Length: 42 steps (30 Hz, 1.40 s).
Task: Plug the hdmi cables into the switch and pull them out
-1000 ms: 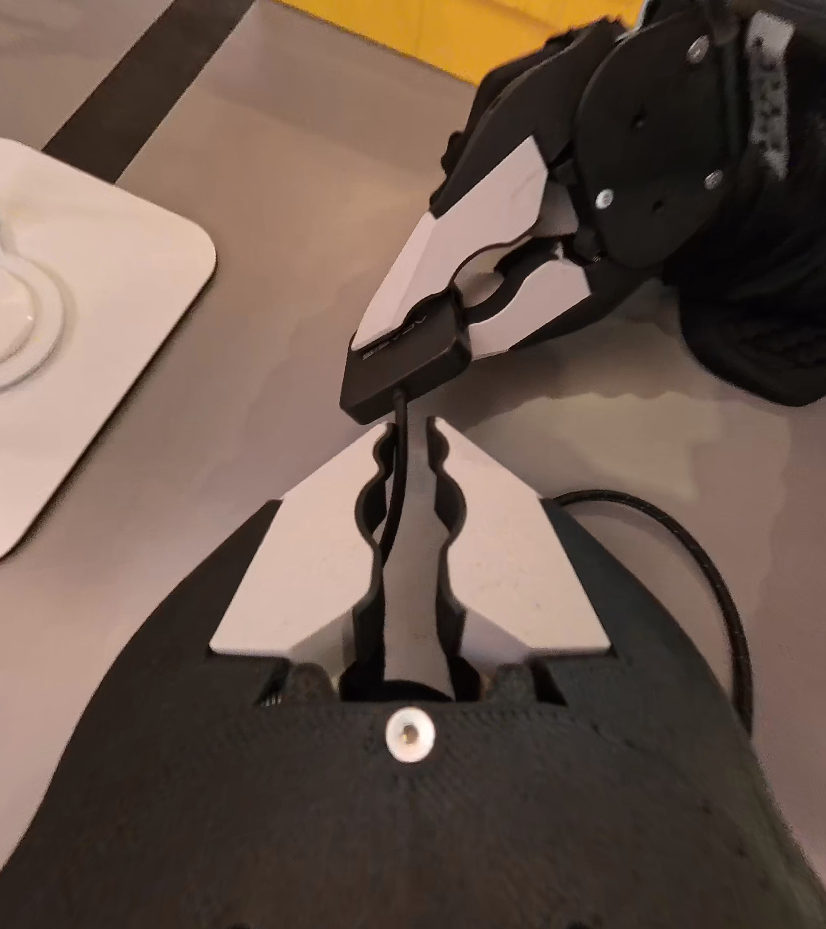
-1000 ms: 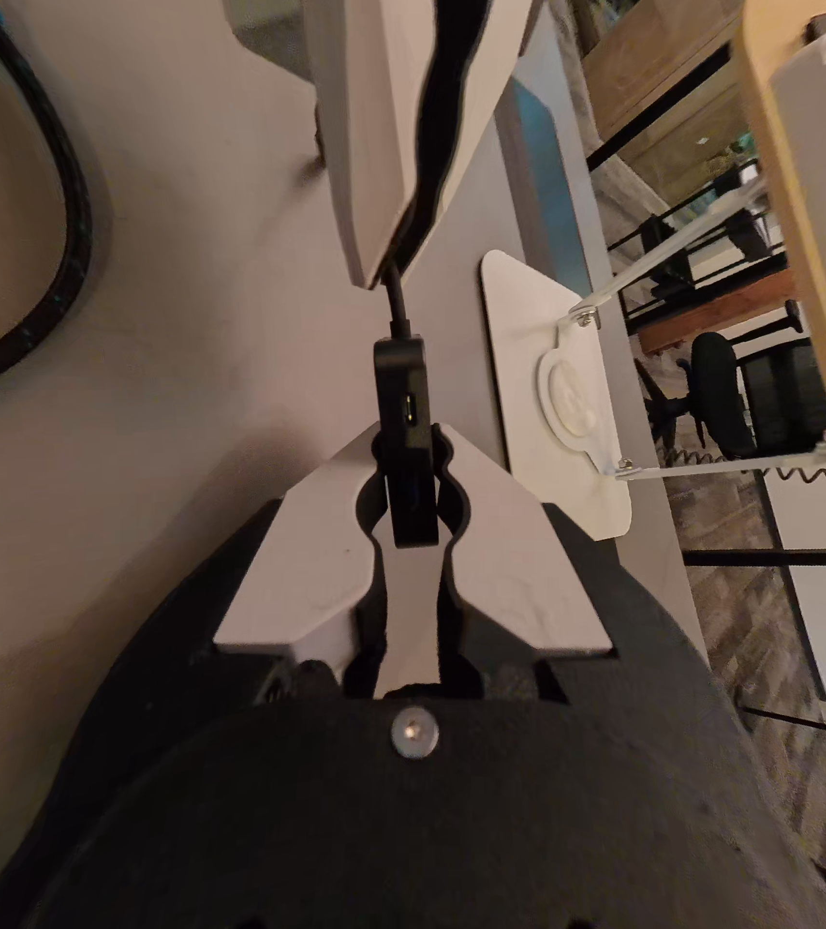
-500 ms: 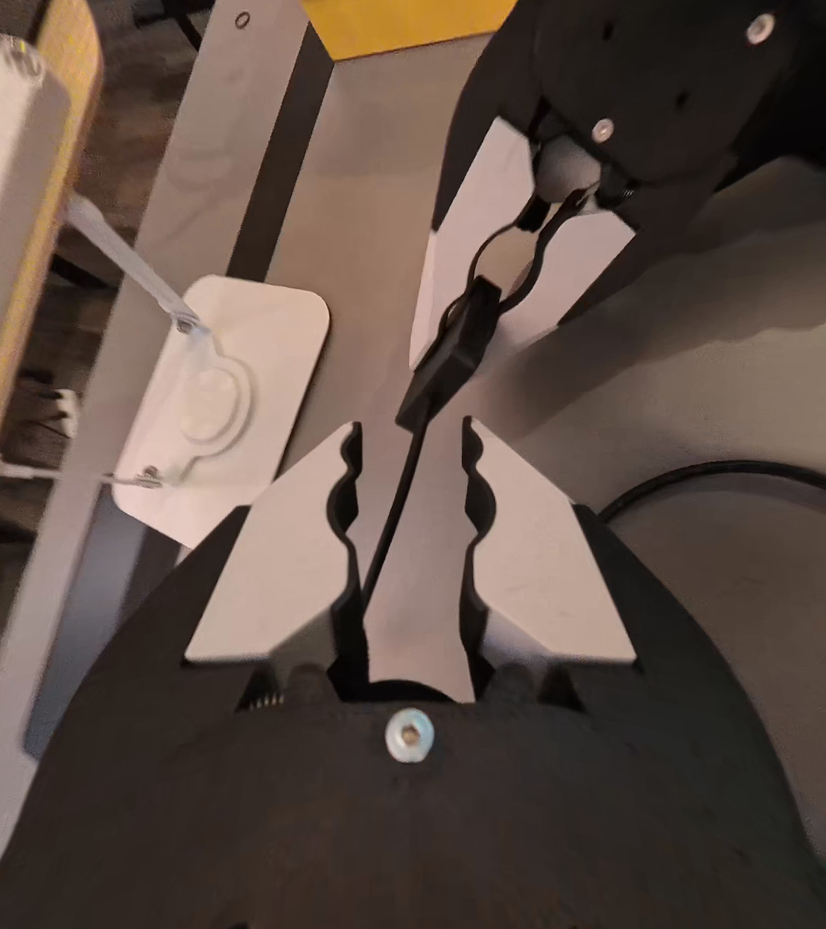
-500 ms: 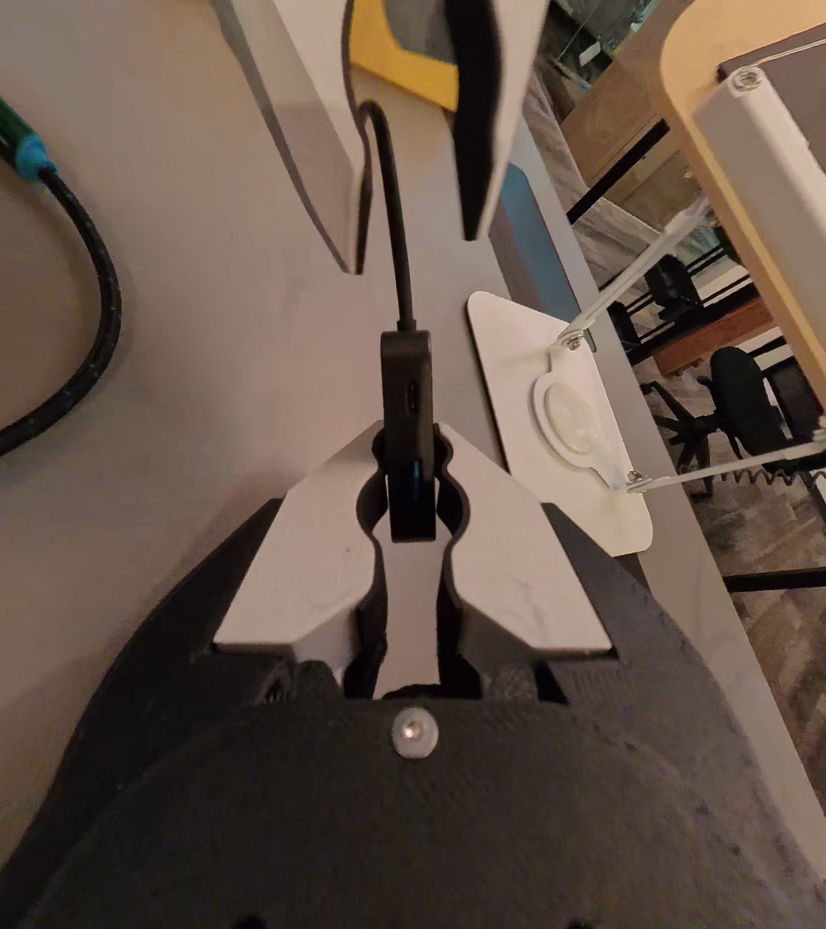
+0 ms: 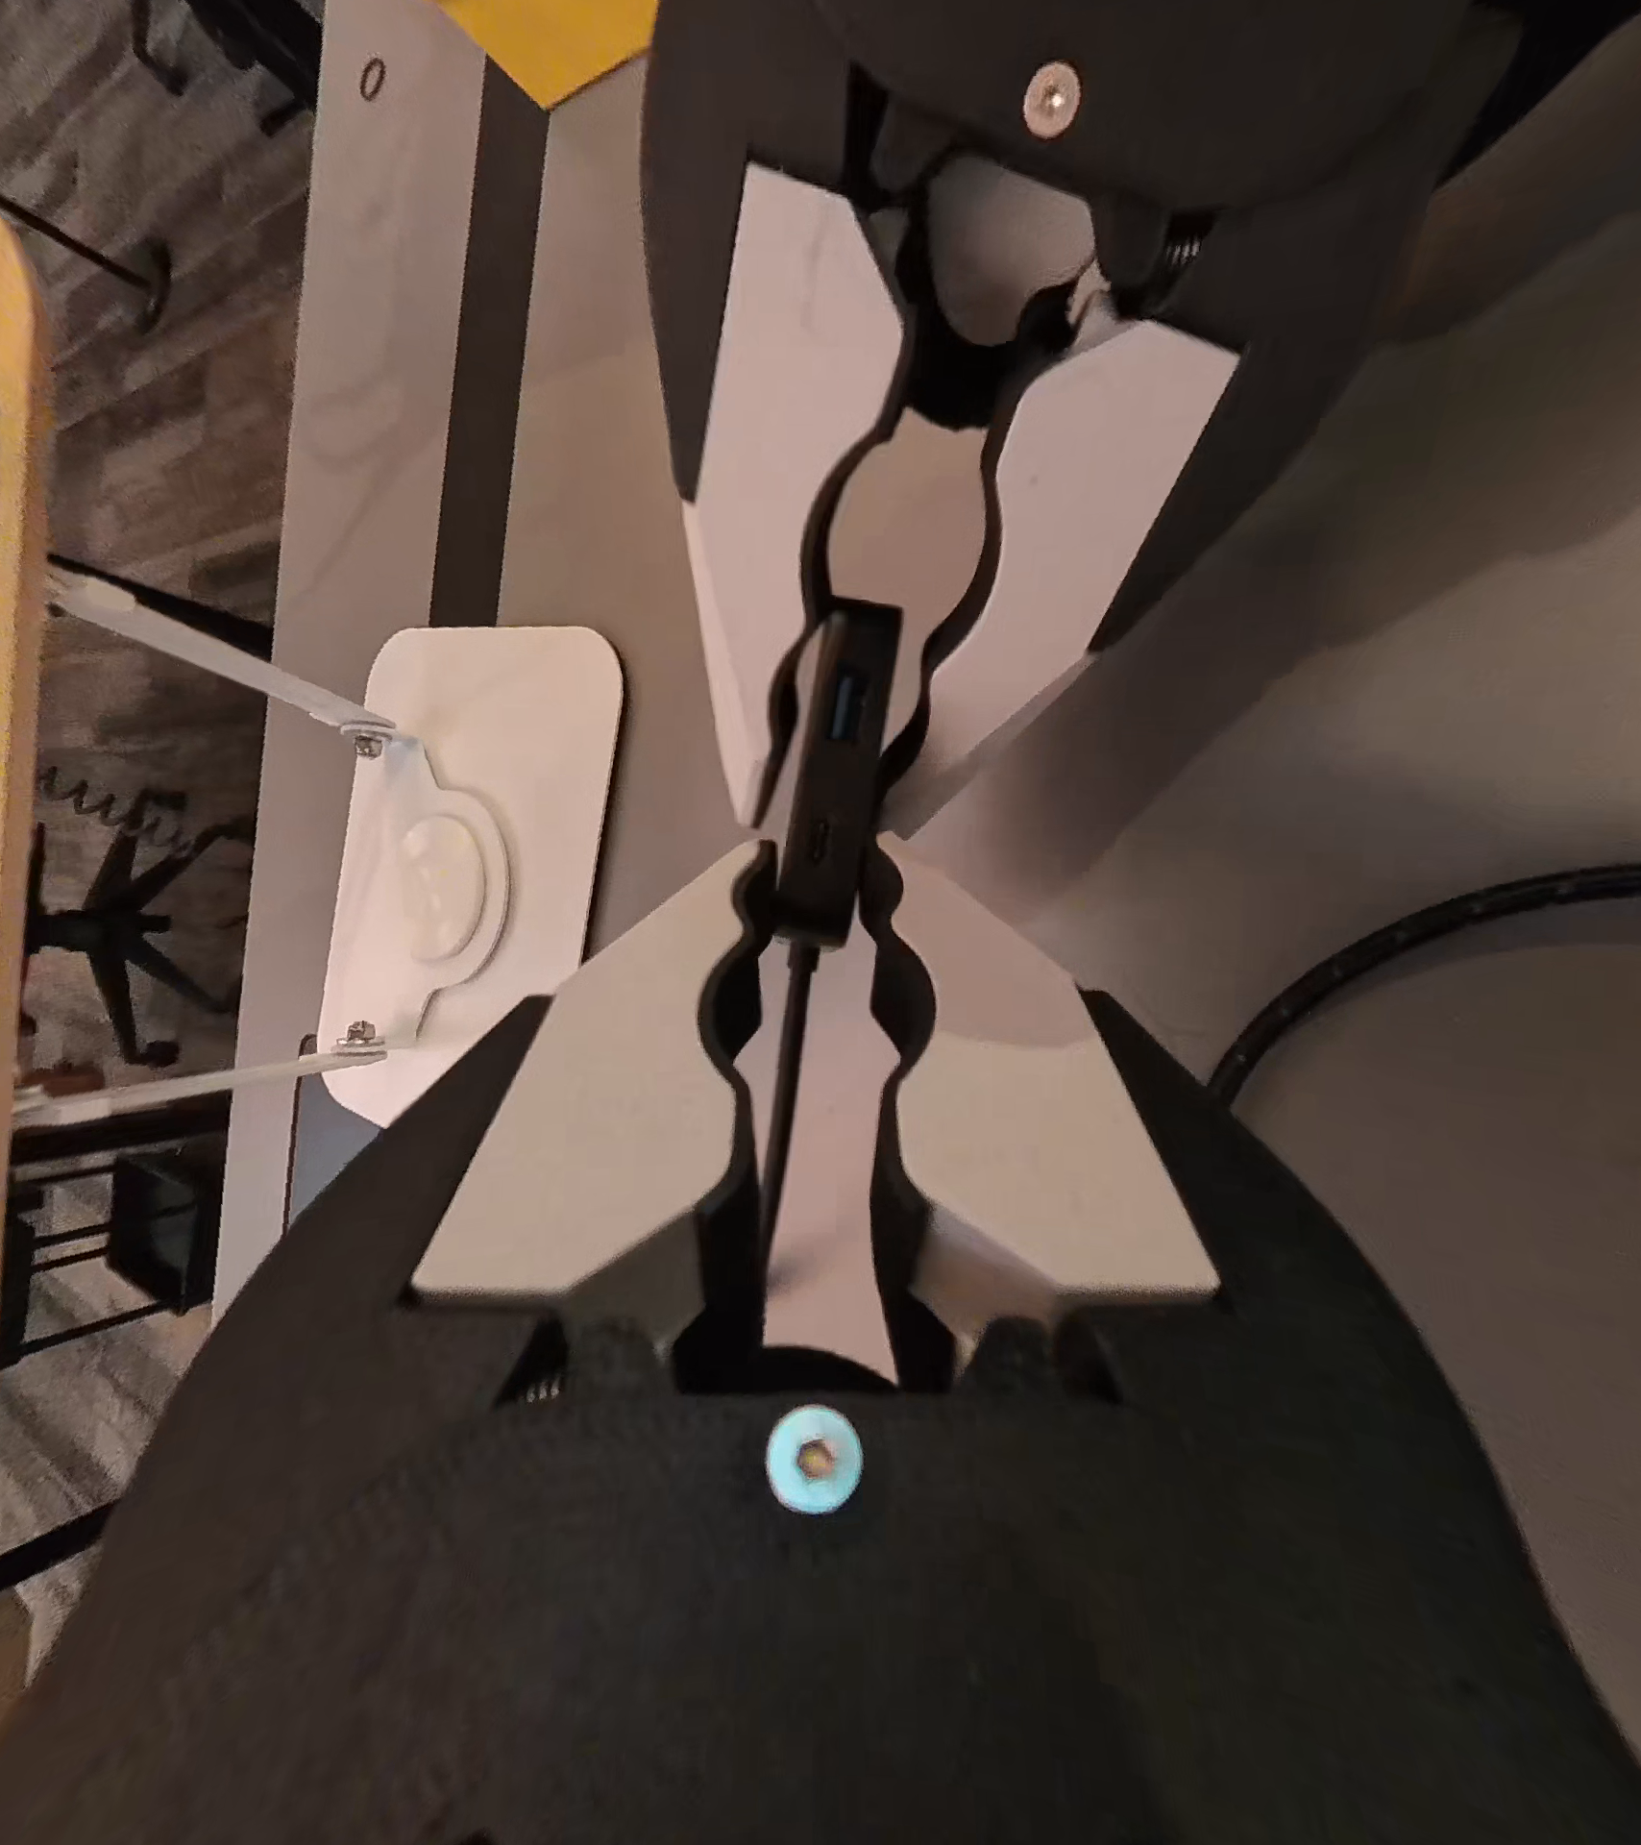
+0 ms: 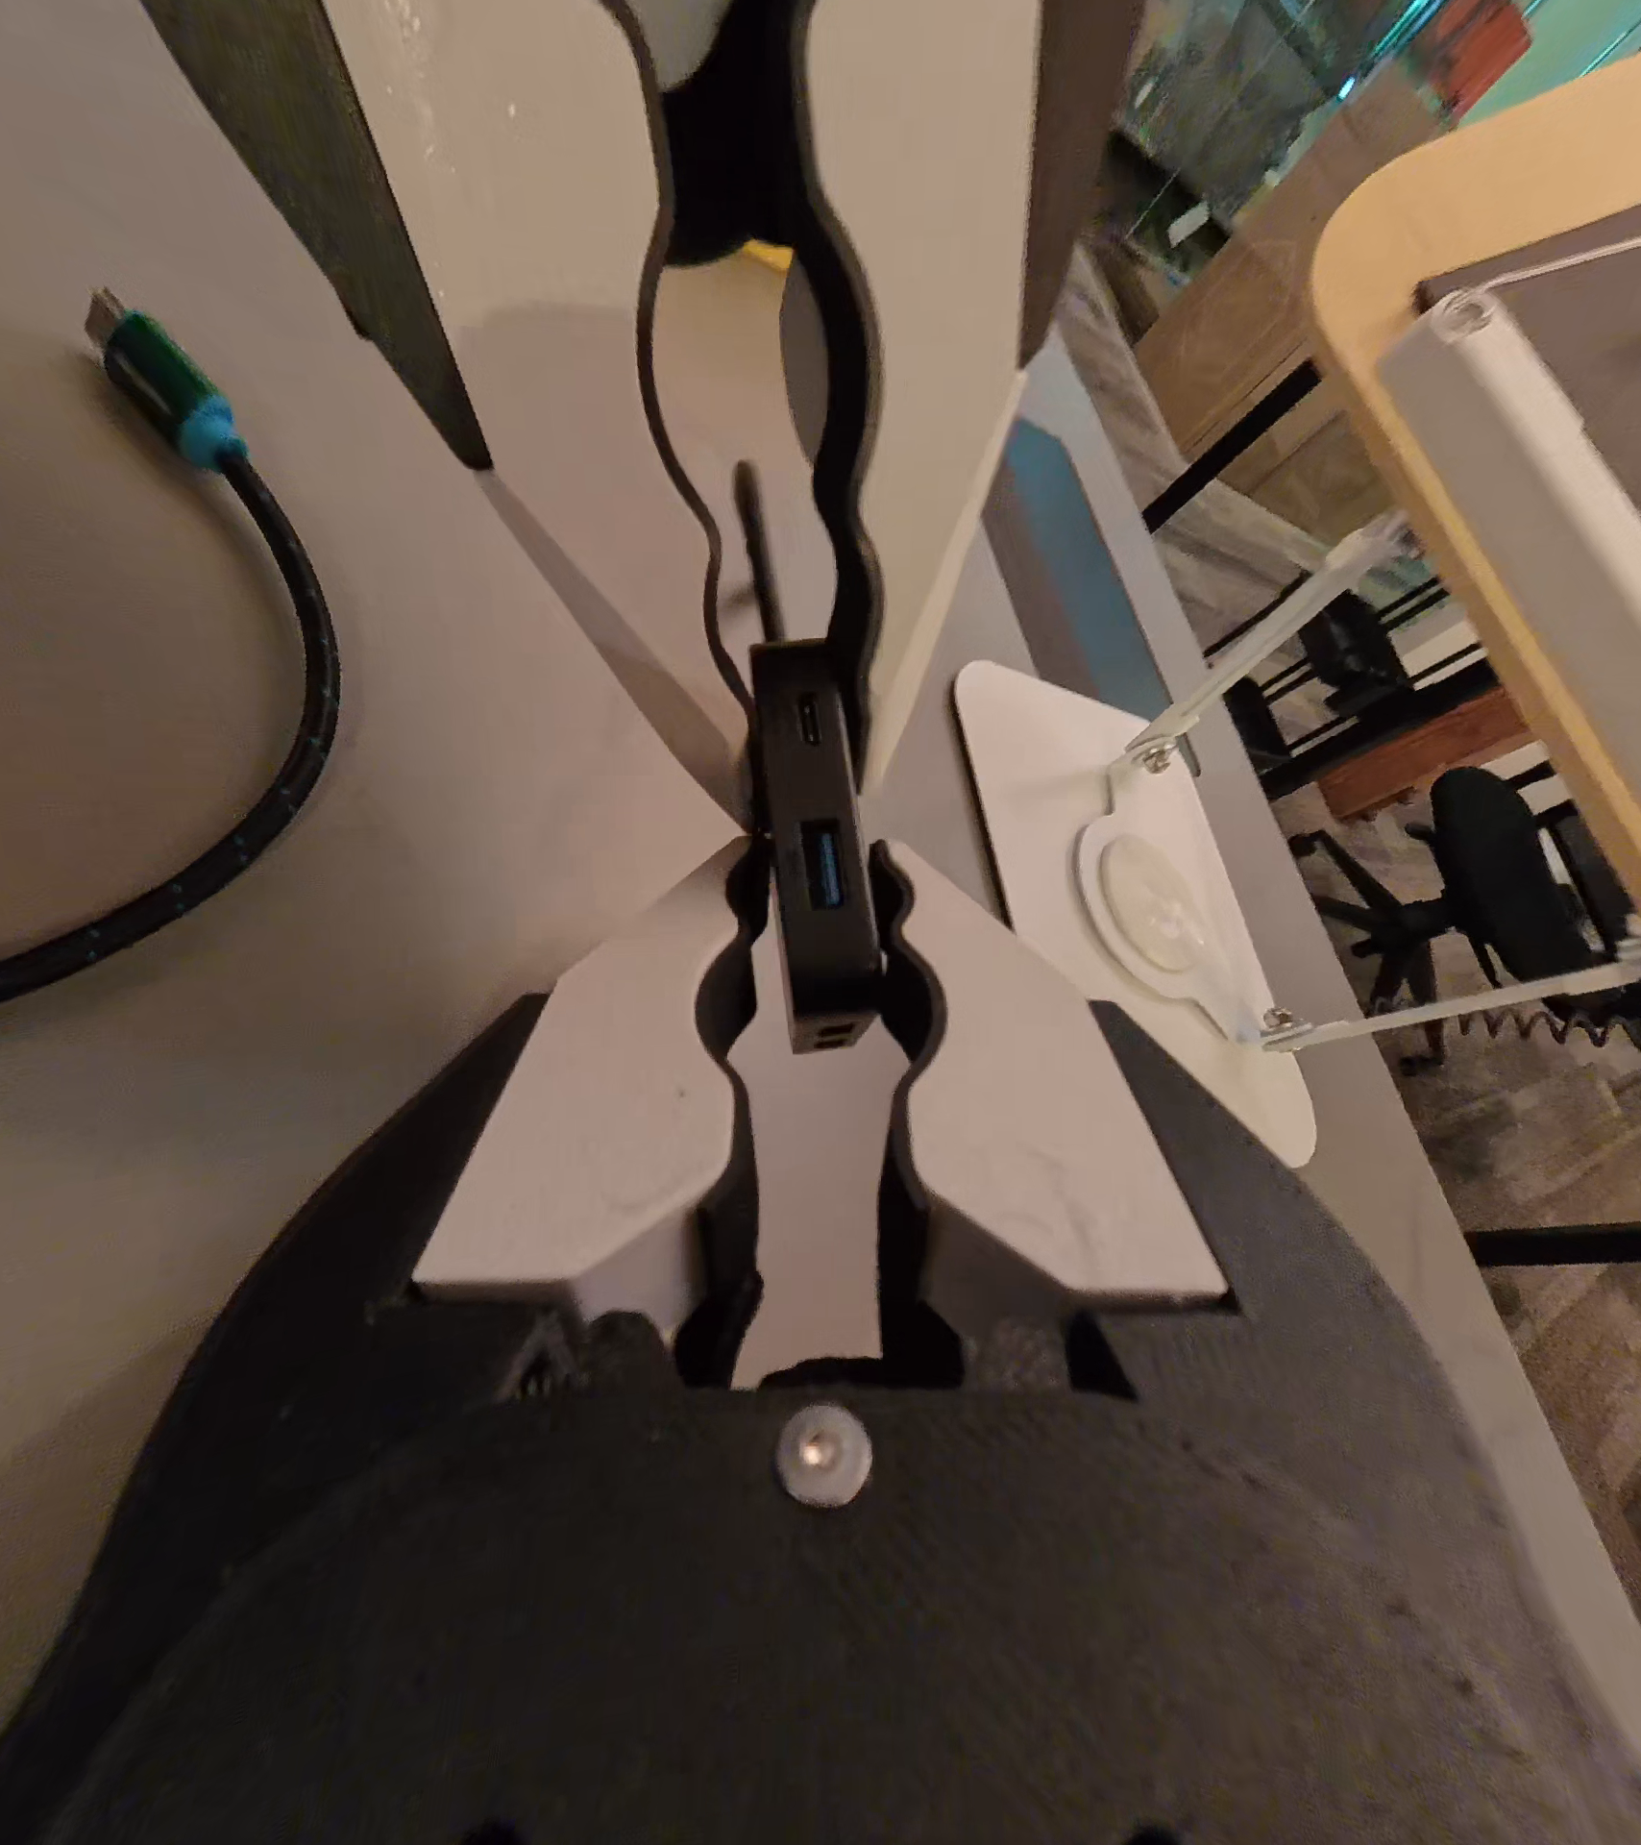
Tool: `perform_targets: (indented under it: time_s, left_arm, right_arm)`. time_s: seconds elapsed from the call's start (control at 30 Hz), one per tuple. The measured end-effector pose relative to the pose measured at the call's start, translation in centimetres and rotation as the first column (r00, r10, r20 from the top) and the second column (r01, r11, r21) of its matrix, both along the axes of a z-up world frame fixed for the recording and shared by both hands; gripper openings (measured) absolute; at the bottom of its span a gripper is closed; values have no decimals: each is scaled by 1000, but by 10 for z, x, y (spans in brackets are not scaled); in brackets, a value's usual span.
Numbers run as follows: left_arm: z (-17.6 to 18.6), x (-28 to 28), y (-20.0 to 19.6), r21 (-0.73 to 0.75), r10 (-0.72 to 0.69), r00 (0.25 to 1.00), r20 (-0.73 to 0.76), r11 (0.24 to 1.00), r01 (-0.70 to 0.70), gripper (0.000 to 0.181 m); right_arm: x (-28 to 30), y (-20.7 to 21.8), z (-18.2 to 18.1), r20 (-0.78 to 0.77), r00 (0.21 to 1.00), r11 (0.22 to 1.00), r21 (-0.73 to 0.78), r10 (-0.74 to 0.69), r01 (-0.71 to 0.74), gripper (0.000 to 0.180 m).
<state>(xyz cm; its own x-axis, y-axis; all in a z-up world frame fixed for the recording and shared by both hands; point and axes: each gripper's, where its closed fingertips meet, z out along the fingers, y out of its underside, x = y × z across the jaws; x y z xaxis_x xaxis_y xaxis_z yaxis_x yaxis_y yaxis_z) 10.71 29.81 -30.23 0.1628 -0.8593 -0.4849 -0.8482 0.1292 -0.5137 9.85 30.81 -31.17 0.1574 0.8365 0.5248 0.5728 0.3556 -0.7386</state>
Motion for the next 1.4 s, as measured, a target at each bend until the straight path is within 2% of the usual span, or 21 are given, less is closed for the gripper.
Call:
perform_targets:
  time_s: [0.1,0.23,0.37,0.4,0.47,0.57,0.63,0.7,0.8,0.93,1.03,1.2,1.3,1.4]
  left_arm:
    - [14,1,-3,-13,-15,995,97,1000,16,12]
    - [37,4,-10,-84,-55,955,291,993,82,12]
    - [53,8,-15,-159,-71,877,475,973,166,12]
    - [56,9,-18,-173,-76,853,516,966,191,12]
    - [58,10,-18,-187,-73,828,556,960,209,12]
    - [56,8,-15,-206,-64,826,560,955,214,15]
    - [50,3,-6,-235,-18,851,525,958,166,19]
    - [44,-2,2,-193,-1,893,449,976,99,35]
    - [47,3,-2,-115,-39,929,368,990,87,41]
    - [28,10,-7,-13,-86,987,138,996,89,30]
    - [24,10,-6,11,-77,993,92,997,77,16]
    - [46,13,-10,-58,-79,951,299,993,100,11]
    - [68,16,-19,-113,-100,873,478,978,174,11]
    - [81,17,-23,-163,-94,782,617,956,244,11]
  right_arm:
    - [2,1,17,-104,995,1000,-16,6,-8,28]
    - [6,2,22,-203,979,991,-124,22,-48,37]
    - [4,-15,42,-394,914,942,-260,99,-214,32]
    - [6,-18,48,-435,894,926,-281,110,-251,24]
    - [8,-20,51,-455,883,910,-305,119,-280,21]
    - [8,-19,47,-434,894,914,-308,113,-265,15]
    - [7,-16,43,-391,915,934,-282,98,-220,12]
    - [7,-13,36,-329,940,952,-251,88,-177,11]
    - [6,-10,25,-259,963,965,-229,69,-130,12]
    - [1,-12,19,-207,975,973,-199,75,-118,12]
    - [3,-9,18,-181,981,983,-157,64,-93,13]
    - [5,-8,36,-323,945,967,-215,61,-136,23]
    - [4,-15,44,-405,910,936,-276,92,-218,26]
    - [3,-27,60,-526,842,879,-335,124,-339,17]
